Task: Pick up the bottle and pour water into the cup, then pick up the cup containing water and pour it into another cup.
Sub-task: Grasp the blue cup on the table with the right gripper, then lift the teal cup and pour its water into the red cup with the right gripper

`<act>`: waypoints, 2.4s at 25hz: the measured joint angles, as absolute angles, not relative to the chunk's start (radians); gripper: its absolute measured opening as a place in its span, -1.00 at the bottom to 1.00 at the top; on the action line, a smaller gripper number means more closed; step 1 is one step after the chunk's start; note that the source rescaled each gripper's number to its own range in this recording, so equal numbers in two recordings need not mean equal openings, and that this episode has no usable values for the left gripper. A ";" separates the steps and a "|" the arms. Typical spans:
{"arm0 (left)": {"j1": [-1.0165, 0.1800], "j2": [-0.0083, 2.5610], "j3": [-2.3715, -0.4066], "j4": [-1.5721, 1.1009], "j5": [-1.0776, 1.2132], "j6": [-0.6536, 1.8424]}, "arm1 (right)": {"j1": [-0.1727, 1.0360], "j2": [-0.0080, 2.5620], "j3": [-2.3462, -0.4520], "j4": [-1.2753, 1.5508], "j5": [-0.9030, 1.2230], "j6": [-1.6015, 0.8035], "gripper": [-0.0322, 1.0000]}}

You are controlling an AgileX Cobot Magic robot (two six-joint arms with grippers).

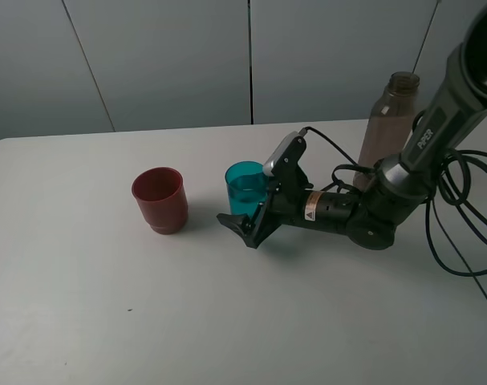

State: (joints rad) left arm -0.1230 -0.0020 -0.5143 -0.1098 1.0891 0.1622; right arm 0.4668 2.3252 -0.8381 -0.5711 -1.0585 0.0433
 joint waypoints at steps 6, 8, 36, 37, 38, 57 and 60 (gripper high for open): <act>-0.123 -0.002 -0.514 -0.110 1.089 0.162 | 0.467 2.325 -0.855 -0.564 -1.058 0.060 1.00; -0.123 -0.002 -0.514 -0.110 1.089 0.162 | 0.467 2.325 -0.855 -0.564 -1.054 0.066 1.00; -0.123 -0.002 -0.514 -0.110 1.089 0.162 | 0.467 2.326 -0.855 -0.536 -1.036 0.097 -0.85; -0.123 -0.002 -0.514 -0.110 1.089 0.162 | 0.467 2.319 -0.855 -0.537 -1.024 0.105 -0.85; -0.123 -0.002 -0.514 -0.110 1.089 0.162 | 0.467 2.307 -0.855 -0.539 -1.001 0.111 -0.85; -0.123 -0.002 -0.514 -0.110 1.089 0.162 | 0.518 2.088 -0.896 -0.619 -0.619 0.170 -0.85; -0.123 -0.002 -0.514 -0.110 1.089 0.162 | 0.537 2.086 -0.938 -0.619 -0.543 0.179 -0.85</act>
